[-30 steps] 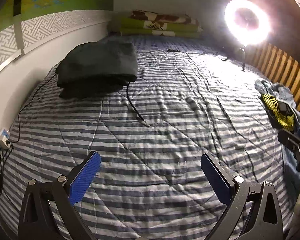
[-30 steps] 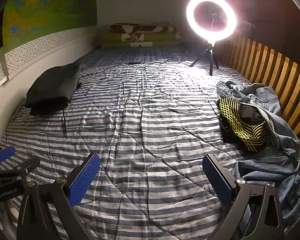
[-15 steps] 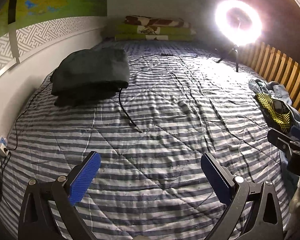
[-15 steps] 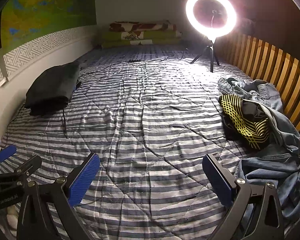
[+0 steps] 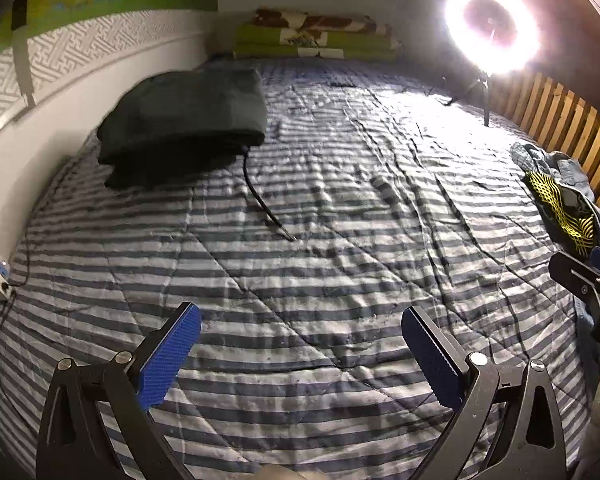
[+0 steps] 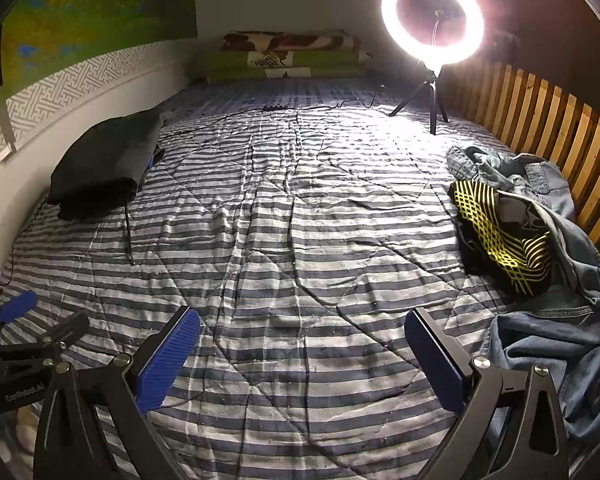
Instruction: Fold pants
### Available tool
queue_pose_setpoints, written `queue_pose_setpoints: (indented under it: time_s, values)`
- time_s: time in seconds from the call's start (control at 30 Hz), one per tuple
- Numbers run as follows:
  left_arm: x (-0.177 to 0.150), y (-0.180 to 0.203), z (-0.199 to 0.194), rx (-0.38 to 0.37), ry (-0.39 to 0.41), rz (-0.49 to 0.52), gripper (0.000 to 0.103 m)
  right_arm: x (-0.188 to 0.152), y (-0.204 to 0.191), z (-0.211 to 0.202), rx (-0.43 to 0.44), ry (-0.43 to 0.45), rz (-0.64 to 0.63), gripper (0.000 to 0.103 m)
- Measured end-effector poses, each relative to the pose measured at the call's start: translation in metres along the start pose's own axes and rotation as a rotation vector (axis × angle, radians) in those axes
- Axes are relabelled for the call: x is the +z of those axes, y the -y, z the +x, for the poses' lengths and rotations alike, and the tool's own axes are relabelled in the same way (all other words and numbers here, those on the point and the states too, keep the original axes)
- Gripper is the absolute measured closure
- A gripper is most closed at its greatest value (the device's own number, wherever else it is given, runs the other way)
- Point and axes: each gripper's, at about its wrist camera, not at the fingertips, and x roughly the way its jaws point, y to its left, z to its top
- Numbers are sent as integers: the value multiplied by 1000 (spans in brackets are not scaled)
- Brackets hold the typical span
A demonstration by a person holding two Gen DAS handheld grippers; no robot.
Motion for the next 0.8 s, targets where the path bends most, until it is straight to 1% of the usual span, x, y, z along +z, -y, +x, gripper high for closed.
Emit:
queue_pose_setpoints:
  time_s: [0.07, 0.27, 0.53, 0.8]
  values:
    - [-1, 1, 5, -3, -12, 1, 1, 1, -2, 0, 6, 1, -4, 2]
    - [-1, 2, 6, -1, -4, 2, 1, 1, -5, -1, 11, 10, -17, 2]
    - [1, -7, 8, 6, -1, -26, 1, -1, -1, 4, 7, -2, -10, 2]
    - [2, -6, 9, 9, 0, -28, 1, -2, 2, 7, 0, -4, -10, 2]
